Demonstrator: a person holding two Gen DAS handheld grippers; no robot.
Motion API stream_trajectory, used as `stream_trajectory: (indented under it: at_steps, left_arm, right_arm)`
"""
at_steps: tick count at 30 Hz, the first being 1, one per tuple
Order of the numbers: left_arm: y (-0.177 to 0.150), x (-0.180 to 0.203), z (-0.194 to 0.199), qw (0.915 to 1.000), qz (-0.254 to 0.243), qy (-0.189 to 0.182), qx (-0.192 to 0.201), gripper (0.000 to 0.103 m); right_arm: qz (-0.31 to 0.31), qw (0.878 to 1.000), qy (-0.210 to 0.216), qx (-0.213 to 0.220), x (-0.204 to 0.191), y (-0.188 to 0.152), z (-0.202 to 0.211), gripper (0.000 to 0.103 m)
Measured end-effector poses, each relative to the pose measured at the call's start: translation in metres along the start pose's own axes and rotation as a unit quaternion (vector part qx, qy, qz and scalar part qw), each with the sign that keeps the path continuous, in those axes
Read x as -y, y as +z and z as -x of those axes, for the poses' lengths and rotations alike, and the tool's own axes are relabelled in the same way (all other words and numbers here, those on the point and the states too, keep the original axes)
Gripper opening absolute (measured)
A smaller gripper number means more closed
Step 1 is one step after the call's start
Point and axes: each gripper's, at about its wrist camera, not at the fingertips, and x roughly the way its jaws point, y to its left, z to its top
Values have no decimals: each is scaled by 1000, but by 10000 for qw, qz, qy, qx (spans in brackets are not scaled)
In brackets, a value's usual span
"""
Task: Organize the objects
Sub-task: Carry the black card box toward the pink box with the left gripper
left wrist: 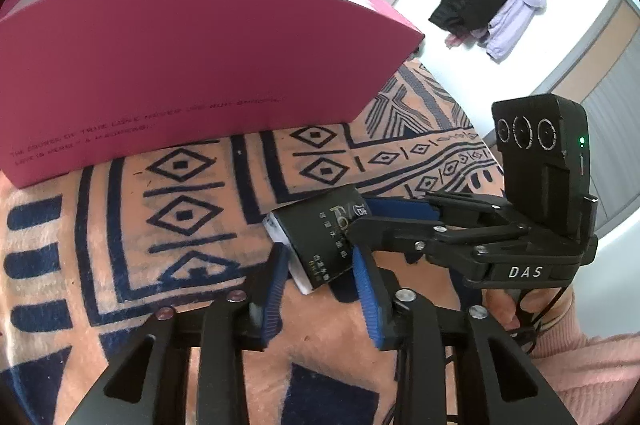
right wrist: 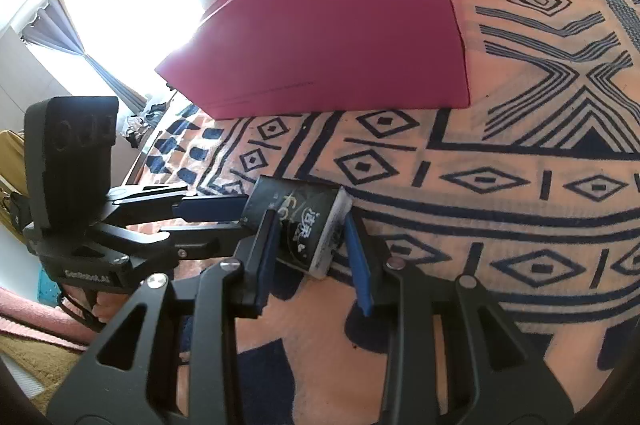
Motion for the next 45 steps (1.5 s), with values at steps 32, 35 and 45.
stream_trajectory:
  at_steps: [32, 35, 45]
  left_arm:
    - [17, 15, 27, 9989, -255, 82, 393, 26]
    - [20, 17, 28, 9987, -281, 91, 426, 26]
    - [28, 22, 33, 9979, -383, 93, 522, 26]
  right_arm:
    - [312, 9985, -114, 439, -29, 17, 30, 36]
    - [350, 9981, -130, 489, -30, 19, 33, 36]
    - [428, 9971, -157, 615, -34, 24, 41, 36]
